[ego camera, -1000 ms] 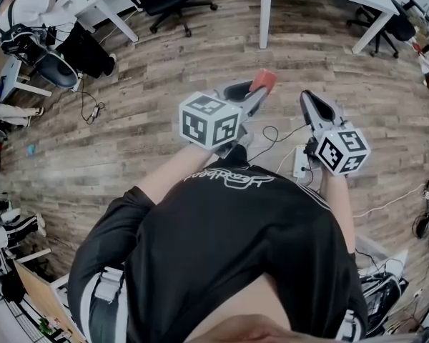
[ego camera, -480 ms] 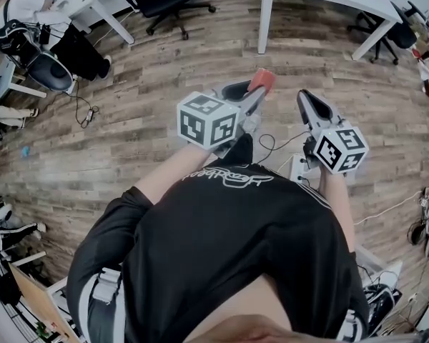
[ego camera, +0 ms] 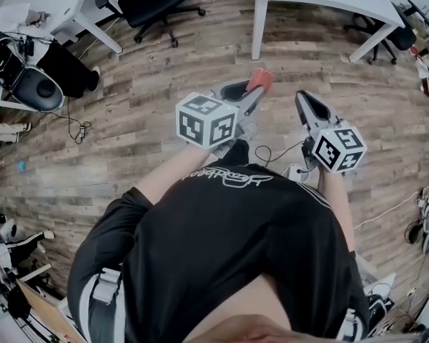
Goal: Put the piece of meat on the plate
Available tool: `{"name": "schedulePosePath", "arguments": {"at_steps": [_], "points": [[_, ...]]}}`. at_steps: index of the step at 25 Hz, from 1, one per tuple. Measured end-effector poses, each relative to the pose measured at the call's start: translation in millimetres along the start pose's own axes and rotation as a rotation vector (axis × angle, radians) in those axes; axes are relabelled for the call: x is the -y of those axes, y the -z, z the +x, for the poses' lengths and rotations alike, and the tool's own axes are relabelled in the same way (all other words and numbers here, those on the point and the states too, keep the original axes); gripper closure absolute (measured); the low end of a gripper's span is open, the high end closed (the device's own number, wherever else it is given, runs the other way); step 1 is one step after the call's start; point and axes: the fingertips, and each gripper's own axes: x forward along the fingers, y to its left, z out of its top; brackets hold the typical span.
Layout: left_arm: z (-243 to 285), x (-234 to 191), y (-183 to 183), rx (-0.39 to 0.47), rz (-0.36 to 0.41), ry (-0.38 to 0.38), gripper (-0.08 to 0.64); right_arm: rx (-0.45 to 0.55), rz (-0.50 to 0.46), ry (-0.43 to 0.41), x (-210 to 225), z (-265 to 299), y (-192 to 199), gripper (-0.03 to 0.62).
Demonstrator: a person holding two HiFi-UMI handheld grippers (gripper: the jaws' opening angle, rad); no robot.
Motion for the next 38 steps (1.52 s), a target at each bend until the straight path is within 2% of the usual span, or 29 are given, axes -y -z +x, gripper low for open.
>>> {"name": "schedulePosePath", "arguments": {"at_steps": [13,18,24,27,31,38], "points": [[140,-154,-116,-0.041,-0.008,0.030,0.472,-0.012,0.055,0.057,141,166,-80,0.566],[181,-200,-149,-0.045,-0.015,0.040,0.472,-0.013,0.054,0.075,175,212,-106,0.566],[206,-220,-160,-0.050,-0.024,0.051,0.472,0.004,0.058,0.096,198,225,-117,0.566],[218,-224,-155,-0.070,-0.027,0.054,0.472,0.011,0.098,0.082,208,230,-111,0.566],[236,-228,-156,-0.096,-0.028,0.051,0.472,0.012,0.087,0.066,222,237,-113,0.566],[280,-251,-186,-0.088,-0.019,0.013,0.472,0.016,0.083,0.015,272,276,-142,0.566]]}}
